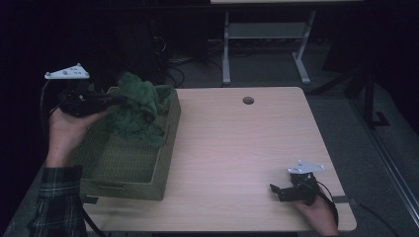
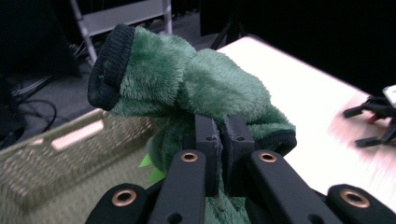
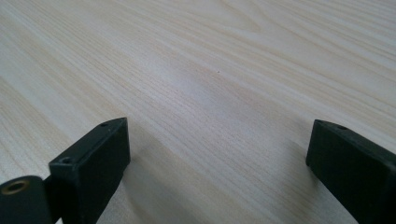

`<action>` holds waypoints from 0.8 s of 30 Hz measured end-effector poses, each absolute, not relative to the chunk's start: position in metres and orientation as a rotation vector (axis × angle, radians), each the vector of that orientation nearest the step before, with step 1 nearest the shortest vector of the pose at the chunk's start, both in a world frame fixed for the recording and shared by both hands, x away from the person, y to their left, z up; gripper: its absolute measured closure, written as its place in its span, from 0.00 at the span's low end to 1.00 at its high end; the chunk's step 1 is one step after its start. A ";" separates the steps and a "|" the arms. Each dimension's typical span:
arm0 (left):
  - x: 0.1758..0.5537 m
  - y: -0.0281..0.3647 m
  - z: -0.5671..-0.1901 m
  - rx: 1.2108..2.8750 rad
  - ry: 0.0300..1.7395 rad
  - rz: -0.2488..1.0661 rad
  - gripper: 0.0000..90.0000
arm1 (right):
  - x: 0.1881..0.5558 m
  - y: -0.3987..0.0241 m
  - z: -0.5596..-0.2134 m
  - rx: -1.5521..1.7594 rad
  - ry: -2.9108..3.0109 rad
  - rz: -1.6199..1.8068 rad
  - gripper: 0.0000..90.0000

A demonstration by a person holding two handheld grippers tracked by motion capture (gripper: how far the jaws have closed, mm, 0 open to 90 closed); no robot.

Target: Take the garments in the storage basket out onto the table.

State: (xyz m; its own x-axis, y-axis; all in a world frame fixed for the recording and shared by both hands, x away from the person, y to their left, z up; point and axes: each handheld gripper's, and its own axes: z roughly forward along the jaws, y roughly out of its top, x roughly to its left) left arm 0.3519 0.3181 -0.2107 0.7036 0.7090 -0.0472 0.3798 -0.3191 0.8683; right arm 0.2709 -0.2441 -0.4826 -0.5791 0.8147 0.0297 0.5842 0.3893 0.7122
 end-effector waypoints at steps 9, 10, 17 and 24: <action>0.355 0.296 -0.199 1.925 0.803 0.423 0.96 | 0.271 -0.244 -0.483 1.220 2.328 0.996 0.07; 0.356 0.292 -0.199 1.924 0.797 0.418 0.96 | 0.271 -0.244 -0.483 1.220 2.328 0.996 0.07; 0.360 0.267 -0.202 1.929 0.772 0.388 0.96 | 0.271 -0.244 -0.483 1.219 2.328 0.995 0.07; 0.364 0.239 -0.206 1.942 0.723 0.351 0.96 | 0.271 -0.244 -0.483 1.217 2.327 0.998 0.07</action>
